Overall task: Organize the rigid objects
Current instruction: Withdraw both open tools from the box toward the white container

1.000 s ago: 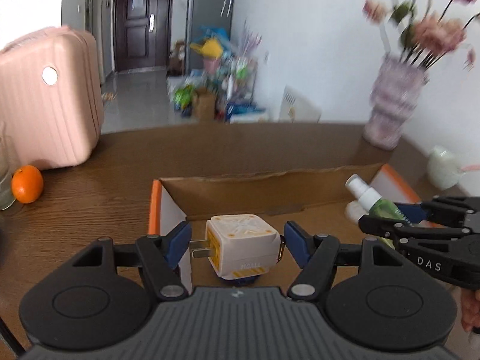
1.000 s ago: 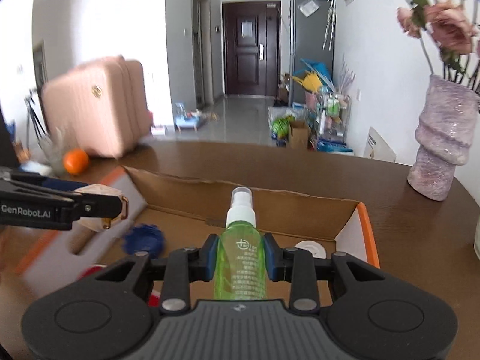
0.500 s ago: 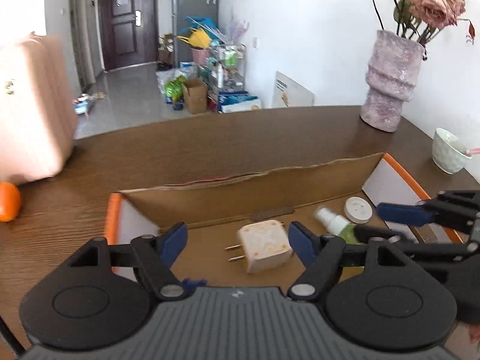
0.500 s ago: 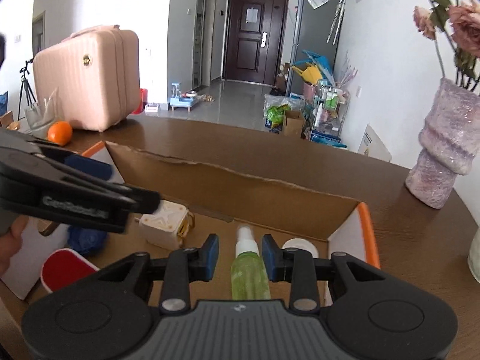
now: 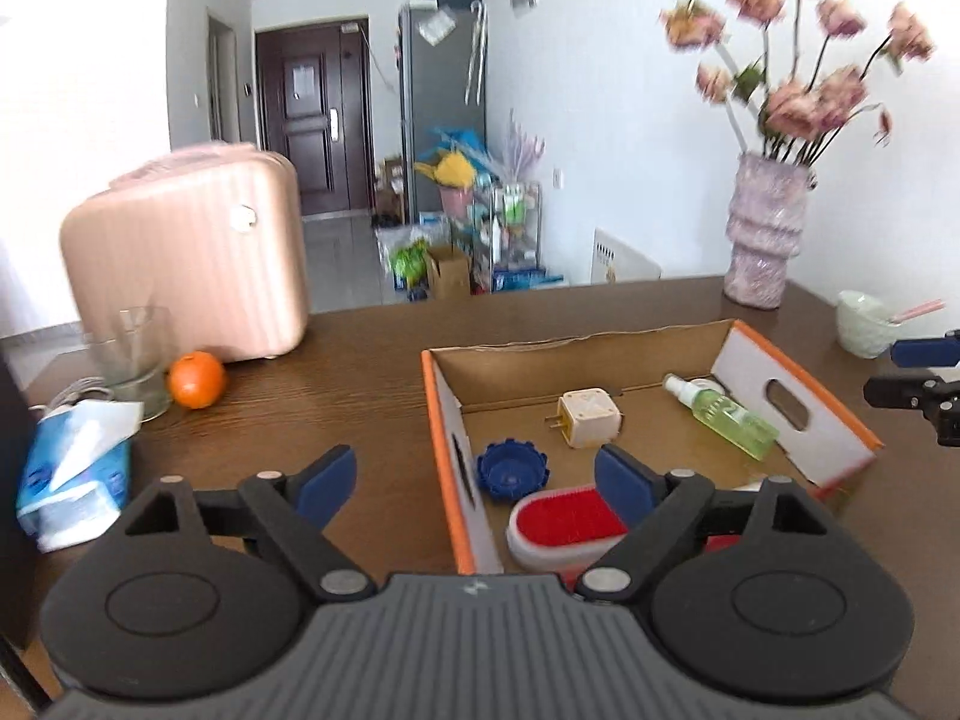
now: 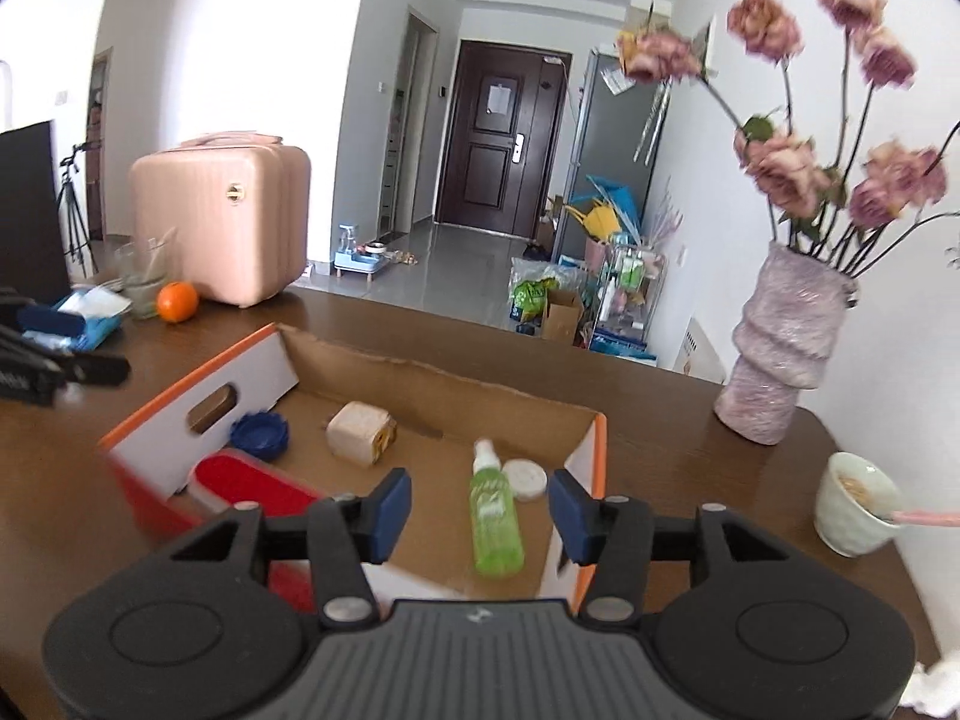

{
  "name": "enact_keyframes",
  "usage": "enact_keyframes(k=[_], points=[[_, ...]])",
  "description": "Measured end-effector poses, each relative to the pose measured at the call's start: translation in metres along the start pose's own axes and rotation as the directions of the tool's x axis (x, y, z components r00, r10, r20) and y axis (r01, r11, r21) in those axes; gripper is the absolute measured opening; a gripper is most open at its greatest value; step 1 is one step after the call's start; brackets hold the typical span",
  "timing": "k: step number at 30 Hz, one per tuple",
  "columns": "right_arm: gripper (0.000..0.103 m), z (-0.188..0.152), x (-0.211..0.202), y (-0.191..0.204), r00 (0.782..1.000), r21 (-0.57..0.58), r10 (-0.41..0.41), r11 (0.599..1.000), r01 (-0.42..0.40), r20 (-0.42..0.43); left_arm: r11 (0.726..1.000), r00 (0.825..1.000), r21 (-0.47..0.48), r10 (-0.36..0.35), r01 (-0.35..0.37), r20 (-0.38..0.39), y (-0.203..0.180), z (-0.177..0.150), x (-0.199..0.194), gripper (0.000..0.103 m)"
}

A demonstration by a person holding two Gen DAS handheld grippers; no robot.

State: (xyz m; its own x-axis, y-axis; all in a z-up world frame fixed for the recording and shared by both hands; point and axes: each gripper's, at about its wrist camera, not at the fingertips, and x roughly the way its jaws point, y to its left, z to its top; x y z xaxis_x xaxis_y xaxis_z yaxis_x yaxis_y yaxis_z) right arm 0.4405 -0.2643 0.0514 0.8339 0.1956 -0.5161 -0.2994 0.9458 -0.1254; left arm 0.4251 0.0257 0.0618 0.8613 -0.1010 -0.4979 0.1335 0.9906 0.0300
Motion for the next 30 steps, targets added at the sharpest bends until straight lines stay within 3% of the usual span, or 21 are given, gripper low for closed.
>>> enact_keyframes(k=[5, 8, 12, 15, 17, 21, 30], points=[[0.059, -0.03, -0.057, 0.015, 0.998, 0.039, -0.014, 0.999, 0.012, 0.062, 0.998, 0.996, 0.044, 0.052, -0.055, 0.073, -0.011, -0.043, -0.059, 0.093], [0.061, -0.052, -0.085, 0.023, 0.996, 0.088, -0.028, 0.996, 0.02, 0.089, 0.997, 0.992, 0.015, 0.069, -0.071, 0.102, -0.012, -0.071, -0.088, 0.096], [0.061, -0.082, -0.11, 0.035, 0.993, 0.137, -0.065, 0.989, 0.05, 0.103, 0.995, 0.993, -0.082, 0.069, -0.061, 0.098, -0.011, -0.112, -0.117, 0.1], [0.062, -0.102, -0.122, 0.043, 0.988, 0.143, -0.12, 0.984, 0.106, 0.095, 0.991, 0.993, -0.108, 0.085, -0.076, 0.087, -0.012, -0.14, -0.13, 0.1], [0.062, -0.116, -0.129, 0.047, 0.991, 0.155, -0.114, 0.983, 0.102, 0.073, 0.992, 0.995, -0.106, 0.08, -0.073, 0.063, -0.014, -0.154, -0.134, 0.101], [0.068, -0.133, -0.135, 0.051, 0.993, 0.143, -0.112, 0.984, 0.105, 0.045, 0.992, 0.997, -0.1, 0.077, -0.074, 0.023, -0.018, -0.163, -0.134, 0.101], [0.071, -0.132, -0.134, 0.055, 0.992, 0.144, -0.116, 0.984, 0.107, 0.052, 0.997, 0.999, -0.076, 0.035, -0.032, 0.038, -0.03, -0.158, -0.125, 0.103]])
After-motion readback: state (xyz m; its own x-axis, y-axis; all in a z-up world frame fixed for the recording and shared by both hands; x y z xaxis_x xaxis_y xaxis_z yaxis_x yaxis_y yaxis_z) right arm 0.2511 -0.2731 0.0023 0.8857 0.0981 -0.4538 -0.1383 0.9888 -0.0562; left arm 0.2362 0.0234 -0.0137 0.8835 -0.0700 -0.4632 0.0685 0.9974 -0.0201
